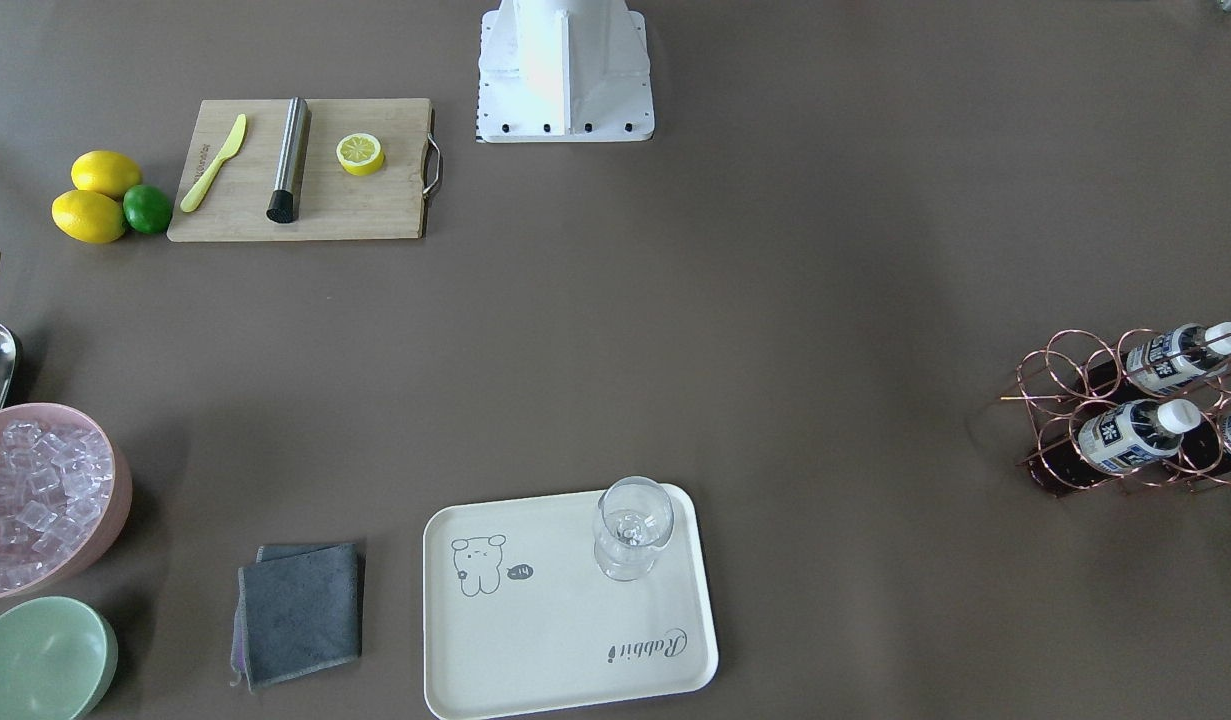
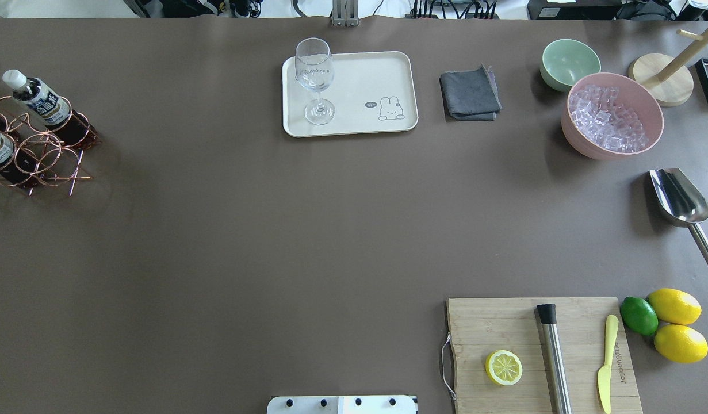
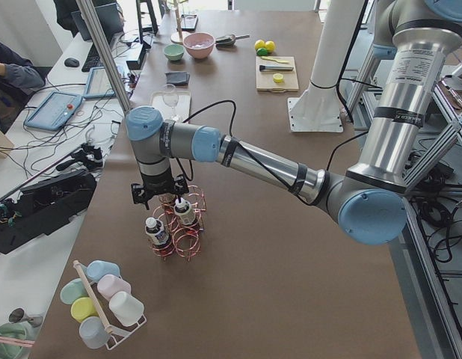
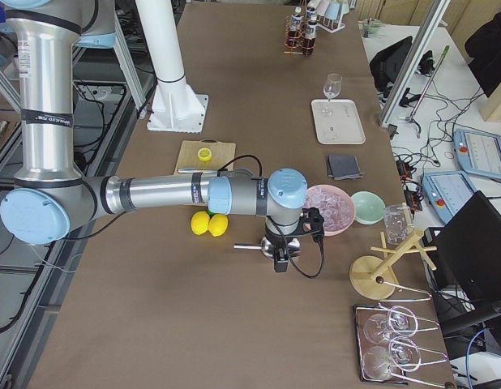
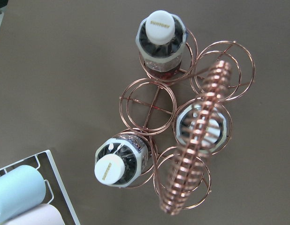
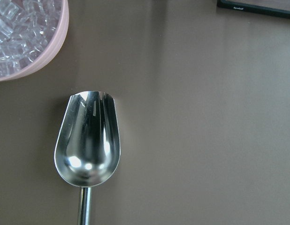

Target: Take tea from basket to plate

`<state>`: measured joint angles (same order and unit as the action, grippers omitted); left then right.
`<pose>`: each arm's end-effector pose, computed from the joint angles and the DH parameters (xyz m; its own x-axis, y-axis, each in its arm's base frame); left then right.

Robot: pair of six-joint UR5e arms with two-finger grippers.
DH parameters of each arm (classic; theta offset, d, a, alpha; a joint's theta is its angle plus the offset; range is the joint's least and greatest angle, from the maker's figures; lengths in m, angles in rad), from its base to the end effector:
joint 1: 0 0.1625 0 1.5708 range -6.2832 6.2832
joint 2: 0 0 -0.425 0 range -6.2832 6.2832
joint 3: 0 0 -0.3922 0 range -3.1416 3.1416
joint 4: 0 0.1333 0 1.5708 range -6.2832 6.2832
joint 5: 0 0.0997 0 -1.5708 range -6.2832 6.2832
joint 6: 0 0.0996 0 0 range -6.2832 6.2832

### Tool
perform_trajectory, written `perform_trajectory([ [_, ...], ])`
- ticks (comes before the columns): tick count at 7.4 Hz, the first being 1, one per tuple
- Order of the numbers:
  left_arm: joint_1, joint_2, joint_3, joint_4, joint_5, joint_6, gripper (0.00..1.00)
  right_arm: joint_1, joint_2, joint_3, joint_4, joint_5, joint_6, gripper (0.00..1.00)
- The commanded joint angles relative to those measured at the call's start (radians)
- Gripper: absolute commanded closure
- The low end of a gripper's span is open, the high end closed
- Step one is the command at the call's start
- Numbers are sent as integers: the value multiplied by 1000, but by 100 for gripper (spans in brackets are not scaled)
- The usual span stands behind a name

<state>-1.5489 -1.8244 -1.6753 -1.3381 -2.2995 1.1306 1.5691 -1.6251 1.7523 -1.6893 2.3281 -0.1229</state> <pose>-0.0542 -0.5835 0.4977 0.2974 0.9398 -0.1684 -0.6824 0.3326 0.6510 0.0641 -0.4664 0.6086 0.7210 -0.1297 0.6807 0.0908 0.9915 0.0928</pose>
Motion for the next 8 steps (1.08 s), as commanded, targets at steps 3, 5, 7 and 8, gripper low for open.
perform_trajectory([
  [3,41,-4,-73,1,0,18,4,0,-7,-4,5,14,0,0],
  [5,41,-3,-75,-1,0,25,25,0,1,-10,3,16,3,0],
  [7,41,-4,-78,0,0,26,76,11,28,5,-6,13,-7,0],
  [8,41,-4,-78,0,0,38,87,11,28,4,-7,26,-6,0],
])
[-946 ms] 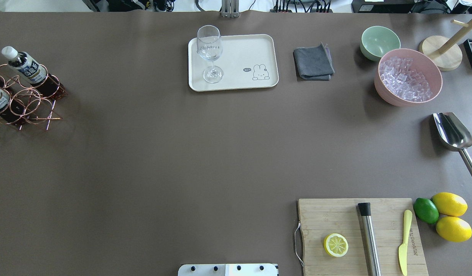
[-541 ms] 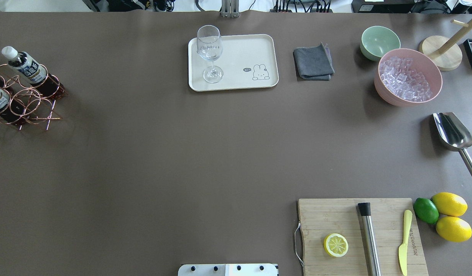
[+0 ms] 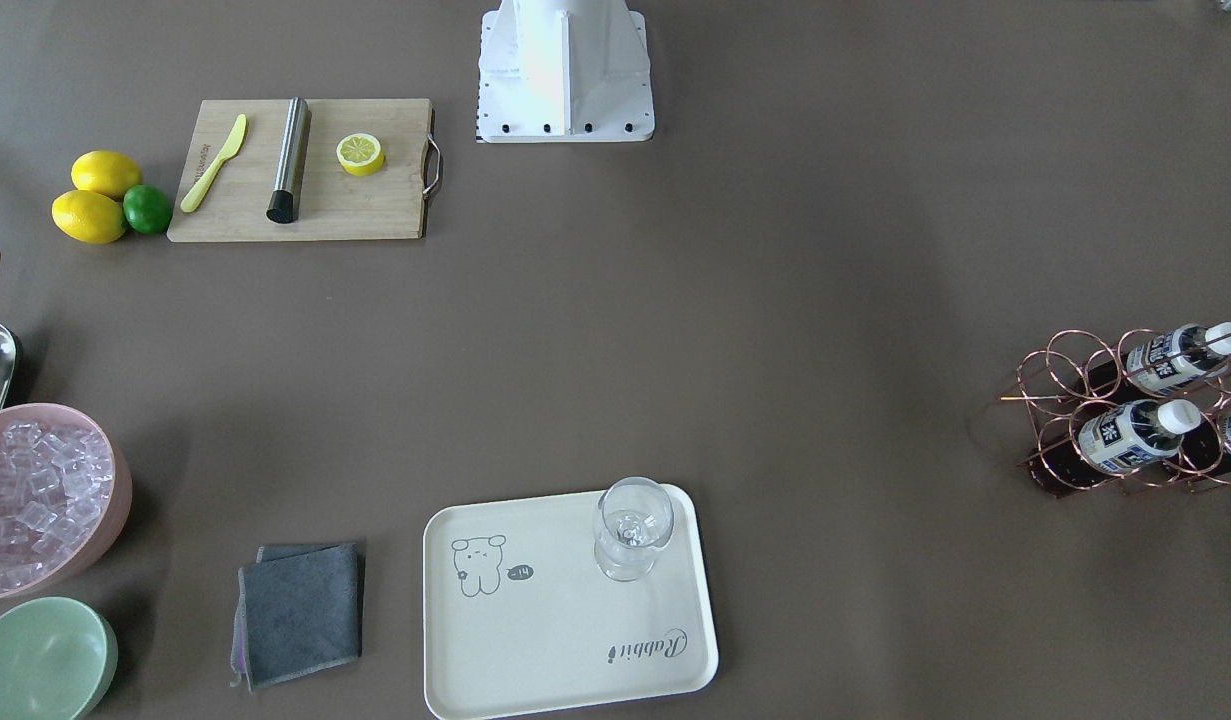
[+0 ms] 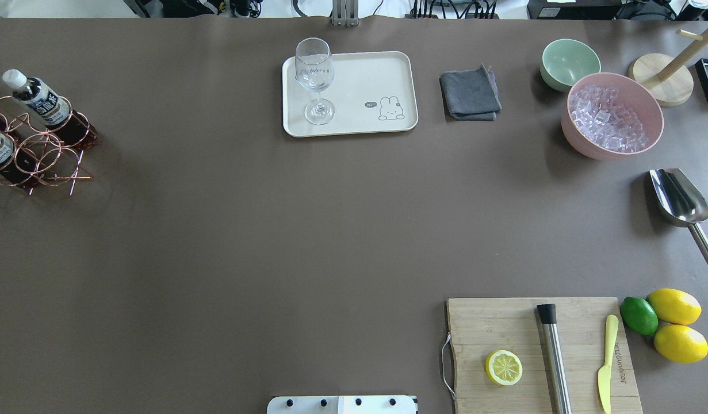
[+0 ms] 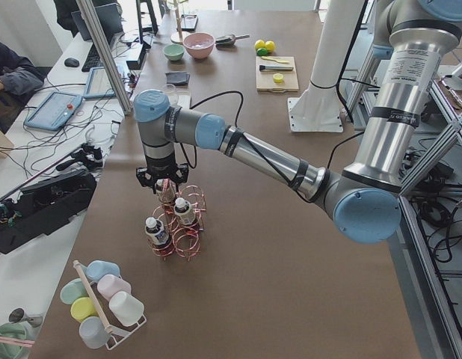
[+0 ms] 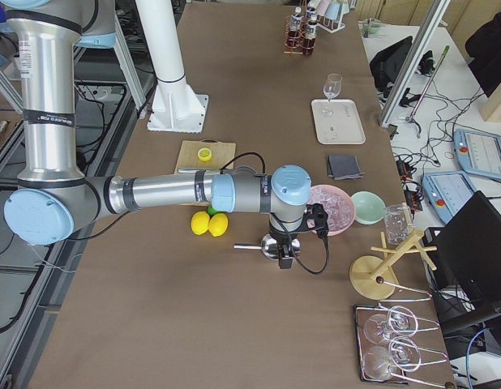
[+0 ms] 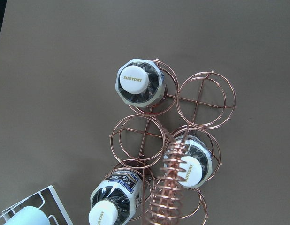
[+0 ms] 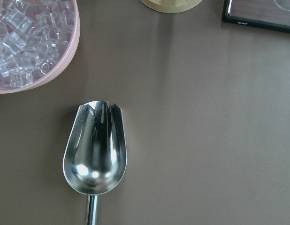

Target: Take tea from basket to plate

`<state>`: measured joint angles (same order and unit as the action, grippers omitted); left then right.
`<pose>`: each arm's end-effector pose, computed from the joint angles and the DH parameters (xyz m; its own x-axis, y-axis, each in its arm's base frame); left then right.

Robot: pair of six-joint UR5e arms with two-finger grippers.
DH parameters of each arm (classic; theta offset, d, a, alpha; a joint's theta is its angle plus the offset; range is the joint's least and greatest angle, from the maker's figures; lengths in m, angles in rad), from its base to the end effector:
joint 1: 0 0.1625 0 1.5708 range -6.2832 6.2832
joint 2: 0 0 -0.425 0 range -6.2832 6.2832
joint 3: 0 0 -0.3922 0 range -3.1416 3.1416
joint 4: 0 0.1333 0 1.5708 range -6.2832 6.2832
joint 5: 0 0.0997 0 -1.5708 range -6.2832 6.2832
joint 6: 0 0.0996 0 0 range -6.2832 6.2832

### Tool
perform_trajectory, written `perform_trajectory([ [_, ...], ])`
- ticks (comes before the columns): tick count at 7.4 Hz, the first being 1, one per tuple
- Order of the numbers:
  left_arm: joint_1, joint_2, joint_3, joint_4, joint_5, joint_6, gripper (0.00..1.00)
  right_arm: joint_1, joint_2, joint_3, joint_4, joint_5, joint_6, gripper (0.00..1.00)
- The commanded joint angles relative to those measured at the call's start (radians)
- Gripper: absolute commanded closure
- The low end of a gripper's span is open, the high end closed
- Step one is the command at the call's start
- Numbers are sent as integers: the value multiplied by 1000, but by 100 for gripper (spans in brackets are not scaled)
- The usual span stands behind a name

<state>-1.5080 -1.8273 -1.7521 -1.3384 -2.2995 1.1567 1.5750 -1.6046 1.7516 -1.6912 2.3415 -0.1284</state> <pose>-0.0307 -0.5789 0.4597 0.2399 0.9678 -0.0756 -0.6986 0.2262 0.6789 0.0659 -0.4749 0.5986 0.7121 -0.1434 0.6873 0.0877 0.9894 0.1155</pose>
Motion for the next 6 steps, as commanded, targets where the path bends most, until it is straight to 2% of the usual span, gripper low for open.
perform_trajectory([
  [1,0,-3,-3,1,0,20,99,5,11,0,2,33,-4,0],
  [5,8,-4,-23,7,0,20,100,-9,8,6,4,42,1,0],
  [6,17,-4,-59,36,2,20,100,-19,12,2,2,42,3,0],
])
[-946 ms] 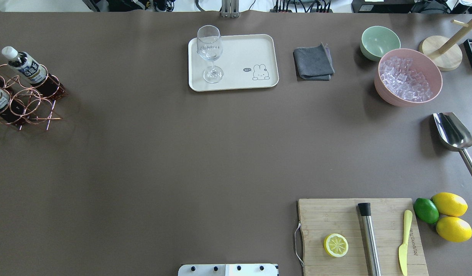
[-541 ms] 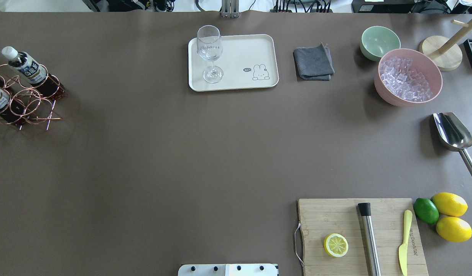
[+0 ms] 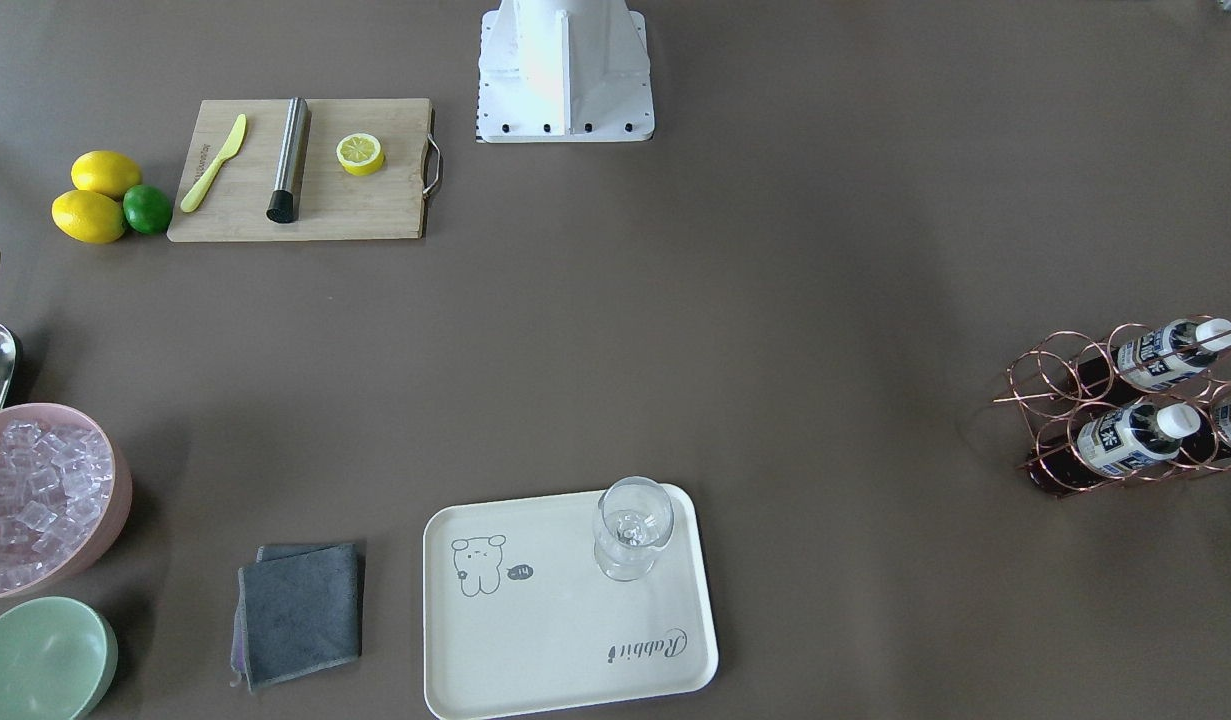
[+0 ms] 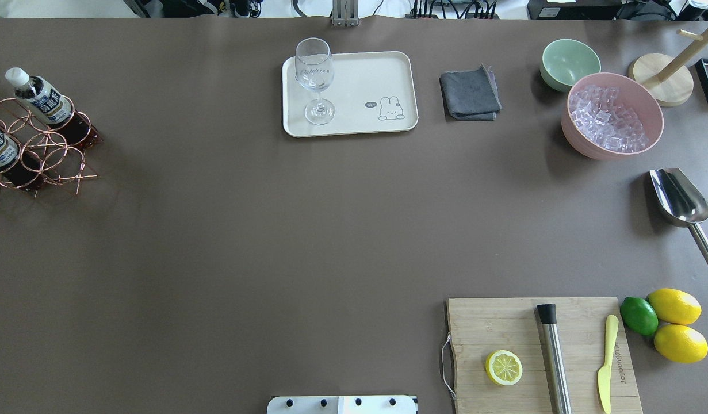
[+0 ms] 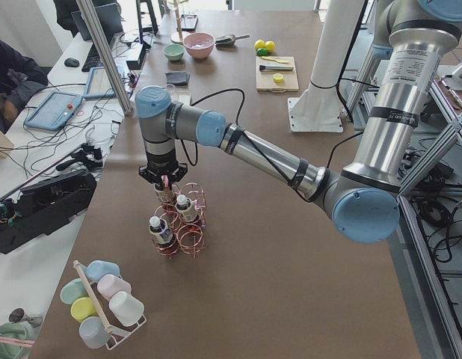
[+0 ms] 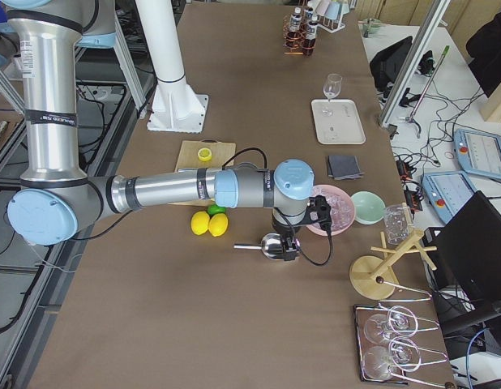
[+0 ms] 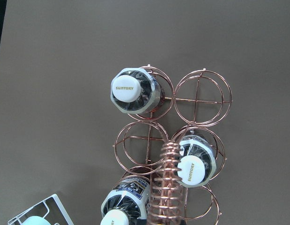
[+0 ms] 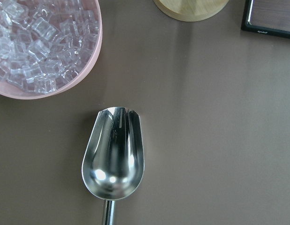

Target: Take tea from basket to plate

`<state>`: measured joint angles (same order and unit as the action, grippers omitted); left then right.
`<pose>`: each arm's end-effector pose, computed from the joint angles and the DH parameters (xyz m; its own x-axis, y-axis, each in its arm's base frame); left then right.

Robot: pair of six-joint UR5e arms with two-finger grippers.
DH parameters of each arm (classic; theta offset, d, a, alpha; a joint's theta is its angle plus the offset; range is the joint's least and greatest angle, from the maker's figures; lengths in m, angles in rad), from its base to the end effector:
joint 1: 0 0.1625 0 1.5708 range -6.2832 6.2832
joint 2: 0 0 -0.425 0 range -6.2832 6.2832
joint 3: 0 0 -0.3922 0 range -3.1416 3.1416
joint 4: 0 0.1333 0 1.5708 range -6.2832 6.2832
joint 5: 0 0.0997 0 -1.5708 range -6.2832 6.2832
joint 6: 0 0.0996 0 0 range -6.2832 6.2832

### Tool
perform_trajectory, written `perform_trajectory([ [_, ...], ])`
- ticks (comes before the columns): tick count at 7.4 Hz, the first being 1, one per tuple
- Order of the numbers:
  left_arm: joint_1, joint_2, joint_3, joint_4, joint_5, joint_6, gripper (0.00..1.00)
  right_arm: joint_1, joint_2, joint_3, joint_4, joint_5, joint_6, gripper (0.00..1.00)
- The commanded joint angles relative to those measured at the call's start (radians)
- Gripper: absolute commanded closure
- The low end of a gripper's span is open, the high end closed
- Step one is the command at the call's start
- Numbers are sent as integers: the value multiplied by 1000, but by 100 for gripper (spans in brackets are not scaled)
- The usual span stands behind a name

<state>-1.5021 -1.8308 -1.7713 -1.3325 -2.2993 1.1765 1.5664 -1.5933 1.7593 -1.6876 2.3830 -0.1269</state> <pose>-0.0274 -0.5775 0.4494 0.2203 0.9744 -0.0460 -0.7037 0.1914 0.6842 0.0589 -0.4805 0.5861 0.6817 -0.1648 0.7129 0.0914 0.9858 0.1405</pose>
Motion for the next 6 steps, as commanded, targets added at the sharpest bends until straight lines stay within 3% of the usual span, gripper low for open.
perform_trajectory([
  [1,11,-2,-69,83,0,0,100,-14,-8,-7,-4,2,0,0],
  [6,91,-89,-211,156,44,-14,100,-29,-8,2,5,44,0,0],
])
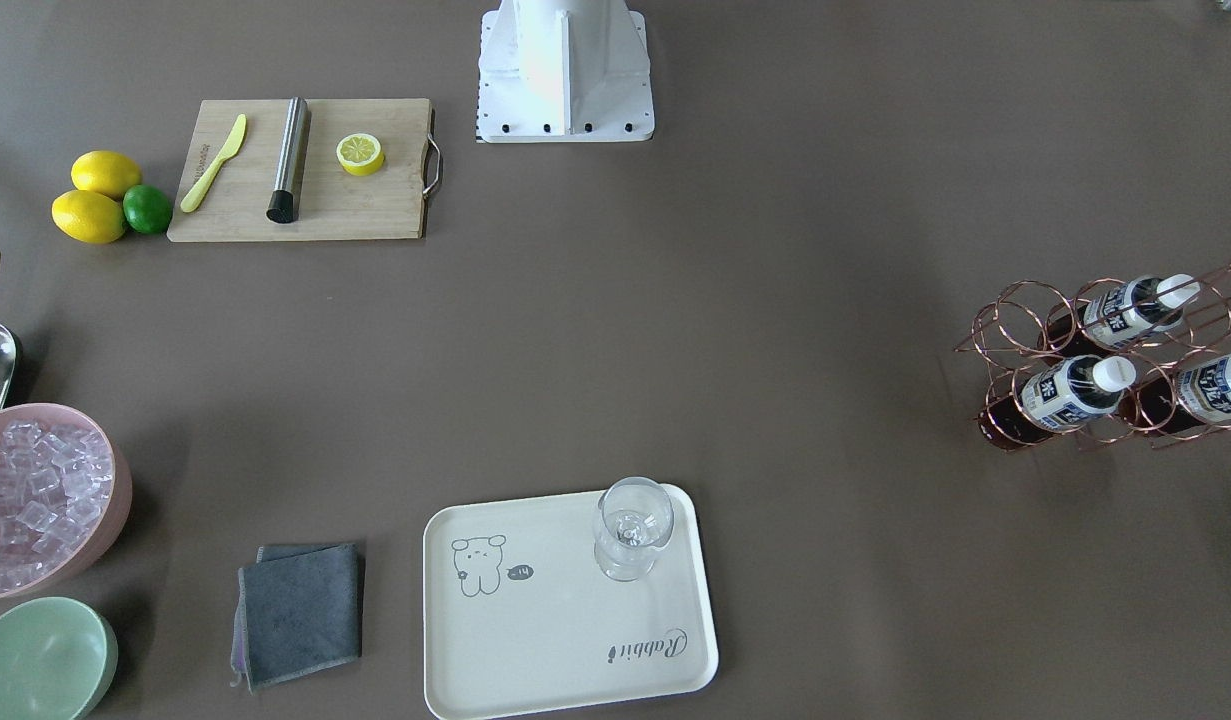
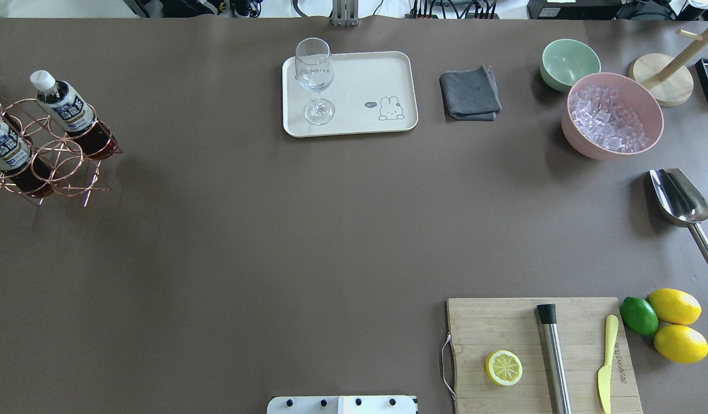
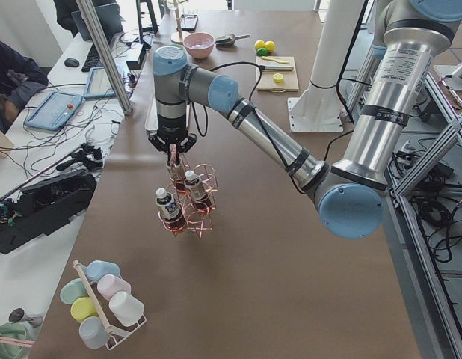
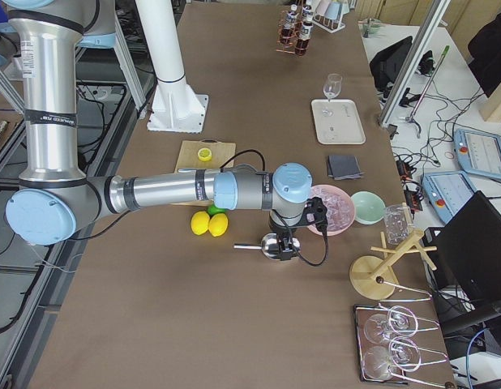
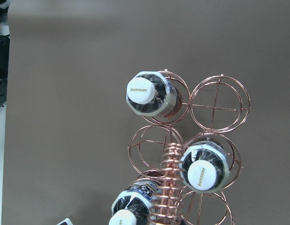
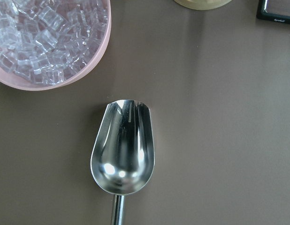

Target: Take tea from basket to plate

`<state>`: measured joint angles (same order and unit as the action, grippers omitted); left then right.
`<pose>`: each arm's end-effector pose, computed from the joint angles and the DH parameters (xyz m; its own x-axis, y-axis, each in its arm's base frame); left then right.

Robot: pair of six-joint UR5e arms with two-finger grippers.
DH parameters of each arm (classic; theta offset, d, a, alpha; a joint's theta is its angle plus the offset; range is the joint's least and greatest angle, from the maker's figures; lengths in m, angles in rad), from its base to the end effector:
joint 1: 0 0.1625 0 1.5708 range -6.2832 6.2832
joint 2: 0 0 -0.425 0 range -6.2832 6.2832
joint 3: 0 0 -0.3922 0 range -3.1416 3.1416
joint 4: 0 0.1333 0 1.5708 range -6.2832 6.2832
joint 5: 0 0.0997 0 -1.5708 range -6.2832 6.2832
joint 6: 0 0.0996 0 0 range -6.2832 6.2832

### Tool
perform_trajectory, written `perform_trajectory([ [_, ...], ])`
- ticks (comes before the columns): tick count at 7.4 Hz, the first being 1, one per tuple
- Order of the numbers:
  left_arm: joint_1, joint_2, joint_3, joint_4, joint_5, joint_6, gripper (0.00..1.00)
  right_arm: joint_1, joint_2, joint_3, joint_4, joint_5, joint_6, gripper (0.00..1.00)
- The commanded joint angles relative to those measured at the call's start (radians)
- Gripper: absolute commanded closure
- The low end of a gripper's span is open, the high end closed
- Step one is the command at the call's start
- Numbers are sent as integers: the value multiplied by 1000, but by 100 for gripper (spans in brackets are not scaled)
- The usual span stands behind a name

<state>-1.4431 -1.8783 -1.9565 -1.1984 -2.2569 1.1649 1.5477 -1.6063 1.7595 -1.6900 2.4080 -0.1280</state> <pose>0.0003 -0.5537 0.3586 0.1819 0.9819 0.0523 -0.7294 0.0991 0.6769 0.0483 -0.4757 0.5906 0.6604 -0.1679 0.7319 0.1083 0.9858 0.1285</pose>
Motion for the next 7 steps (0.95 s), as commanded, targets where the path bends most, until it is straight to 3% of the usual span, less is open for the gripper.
perform_trajectory([
  [1,56,-74,-27,31,2,-11,100,-46,15,33,9,20,5,0],
  [3,123,-114,-82,31,5,-126,100,-110,52,43,47,13,16,0],
  [5,185,-171,-117,31,5,-227,100,-180,123,38,116,26,211,0],
  [7,301,-214,-177,23,11,-394,100,-288,129,-4,430,17,505,0],
])
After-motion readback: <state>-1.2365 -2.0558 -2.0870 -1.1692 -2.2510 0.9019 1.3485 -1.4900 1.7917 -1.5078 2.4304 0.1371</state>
